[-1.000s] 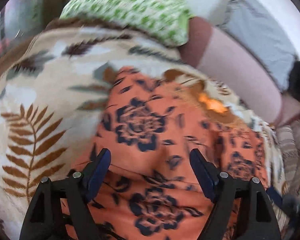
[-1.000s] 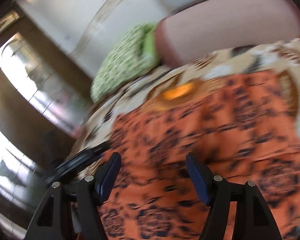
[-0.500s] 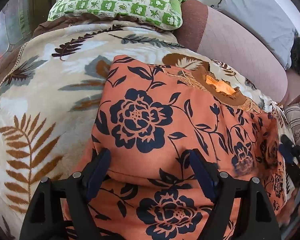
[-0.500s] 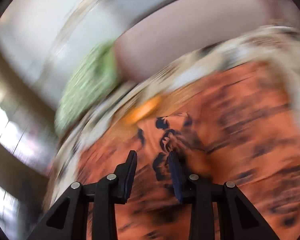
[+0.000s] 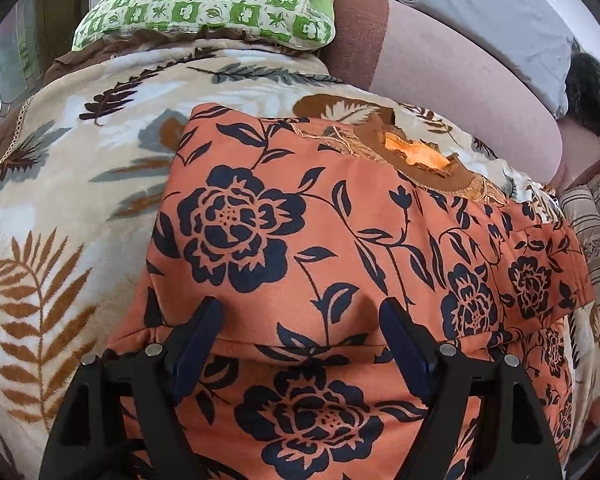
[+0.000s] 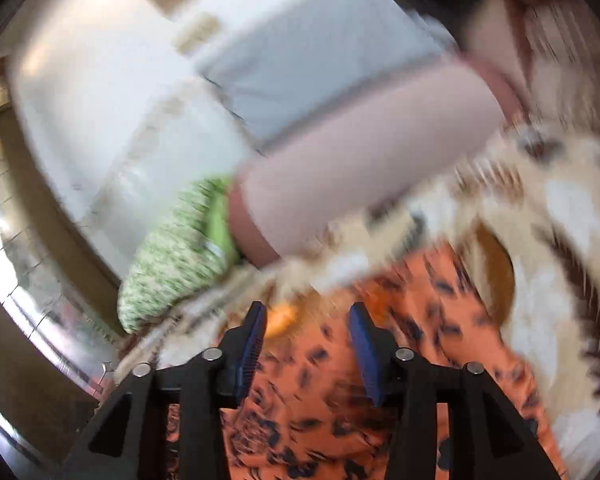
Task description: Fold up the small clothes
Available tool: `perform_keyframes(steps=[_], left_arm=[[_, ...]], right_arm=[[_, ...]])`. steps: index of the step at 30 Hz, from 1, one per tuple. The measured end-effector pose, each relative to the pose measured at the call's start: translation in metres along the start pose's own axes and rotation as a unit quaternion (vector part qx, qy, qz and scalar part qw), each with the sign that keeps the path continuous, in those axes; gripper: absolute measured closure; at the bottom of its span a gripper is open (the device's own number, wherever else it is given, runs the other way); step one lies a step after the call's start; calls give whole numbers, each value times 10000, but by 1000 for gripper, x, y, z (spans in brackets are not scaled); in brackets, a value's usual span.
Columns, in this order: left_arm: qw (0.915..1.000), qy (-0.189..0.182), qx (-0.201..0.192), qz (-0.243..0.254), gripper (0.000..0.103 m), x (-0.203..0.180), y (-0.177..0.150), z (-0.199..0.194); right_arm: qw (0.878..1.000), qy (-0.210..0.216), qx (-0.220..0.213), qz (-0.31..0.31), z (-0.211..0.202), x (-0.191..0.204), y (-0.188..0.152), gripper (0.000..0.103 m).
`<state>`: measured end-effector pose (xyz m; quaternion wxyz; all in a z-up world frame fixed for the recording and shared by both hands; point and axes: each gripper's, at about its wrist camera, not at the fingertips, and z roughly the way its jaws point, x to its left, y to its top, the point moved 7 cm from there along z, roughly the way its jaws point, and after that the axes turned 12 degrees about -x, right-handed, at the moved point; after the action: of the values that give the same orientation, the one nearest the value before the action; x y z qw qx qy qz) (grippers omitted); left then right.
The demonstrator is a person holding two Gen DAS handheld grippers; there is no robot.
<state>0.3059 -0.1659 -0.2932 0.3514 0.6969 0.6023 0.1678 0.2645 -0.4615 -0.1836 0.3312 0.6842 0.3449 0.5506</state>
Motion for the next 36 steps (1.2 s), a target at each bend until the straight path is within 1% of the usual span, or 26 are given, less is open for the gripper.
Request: perform_keyframes(steps=[1, 3, 5, 6, 7, 8, 9, 10, 11, 12, 13, 14, 15, 17, 18, 19, 20, 22, 23, 25, 27, 29, 30, 32, 33, 36], left_arm=[[10000, -2, -2, 22, 22, -1, 0, 0], [9999, -57, -12, 92, 22, -6, -1, 1], [9998, -77, -8, 192, 22, -10, -2, 1], [9997, -77, 1, 222, 22, -10, -3, 1], [9997, -89, 10, 220, 22, -9, -3, 2], [9998, -117, 13, 180, 22, -8, -2, 1], [9998, -160, 13, 113, 22, -7, -2, 1], [9998, -209, 9, 29, 22, -5, 0, 0], [9996, -271, -15, -86, 22, -3, 2, -2], [9992, -332, -62, -213, 22, -1, 5, -4], [9989, -357, -107, -285, 22, 1, 7, -6], [9986, -363, -182, -326, 22, 3, 11, -9], [9986, -339, -259, -324, 22, 5, 14, -12], [9986, -187, -413, -271, 22, 10, 19, -18], [9986, -128, -455, -255, 22, 12, 21, -19], [9986, -60, -465, -235, 22, 14, 21, -19], [9990, 37, -401, -201, 22, 17, 19, -15], [9996, 210, -85, -193, 22, 23, 10, -3], [9995, 195, -36, -231, 22, 25, 7, 0], [9997, 235, -99, -68, 22, 20, 8, -3], [9999, 87, -92, -35, 22, 13, 7, -4], [9999, -80, 63, -50, 22, 7, 3, 2], [9999, -40, 90, 66, 22, 4, 1, 4], [9992, 86, 104, 380, 22, -1, -2, 7], [9988, 113, 108, 471, 22, -2, -2, 7], [9995, 22, 92, 297, 22, 1, 0, 3]], right_arm=[[9995, 263, 129, -97, 1, 14, -5, 36], [9970, 333, 669, -187, 15, 25, -31, 35], [9895, 150, 1432, 133, 40, 14, -65, 35], [9810, -113, 1899, 372, 53, -1, -85, 35], [9770, -338, 2040, 514, 59, -15, -93, 36], [9746, -564, 2066, 649, 62, -29, -96, 37], [9712, -862, 2067, 812, 64, -50, -97, 51], [9680, -1007, 2101, 928, 63, -63, -97, 63], [9629, -1161, 2164, 1118, 63, -81, -99, 82], [9593, -1200, 2199, 1303, 63, -93, -99, 93], [9559, -1198, 2211, 1517, 61, -102, -99, 96], [9549, -1206, 2176, 1623, 60, -104, -97, 97], [9586, -1242, 2036, 1557, 58, -104, -91, 96], [9727, -1176, 1640, 1144, 58, -90, -75, 93], [9768, -1137, 1546, 954, 57, -85, -71, 93], [9759, -1120, 1626, 926, 58, -85, -73, 93], [9699, -1190, 1897, 962, 63, -88, -85, 93], [9582, -1411, 2222, 1120, 67, -103, -107, 100], [9597, -1366, 2122, 1233, 67, -105, -105, 103], [9599, -1396, 2112, 1201, 66, -102, -96, 102], [9669, -1355, 1866, 1095, 57, -97, -82, 98], [9735, -1194, 1684, 983, 60, -87, -73, 96], [9747, -1178, 1670, 906, 61, -86, -72, 96], [9697, -1389, 1844, 806, 66, -97, -80, 95], [9621, -1540, 2046, 939, 69, -109, -91, 98], [9557, -1383, 2100, 1533, 64, -120, -90, 98]])
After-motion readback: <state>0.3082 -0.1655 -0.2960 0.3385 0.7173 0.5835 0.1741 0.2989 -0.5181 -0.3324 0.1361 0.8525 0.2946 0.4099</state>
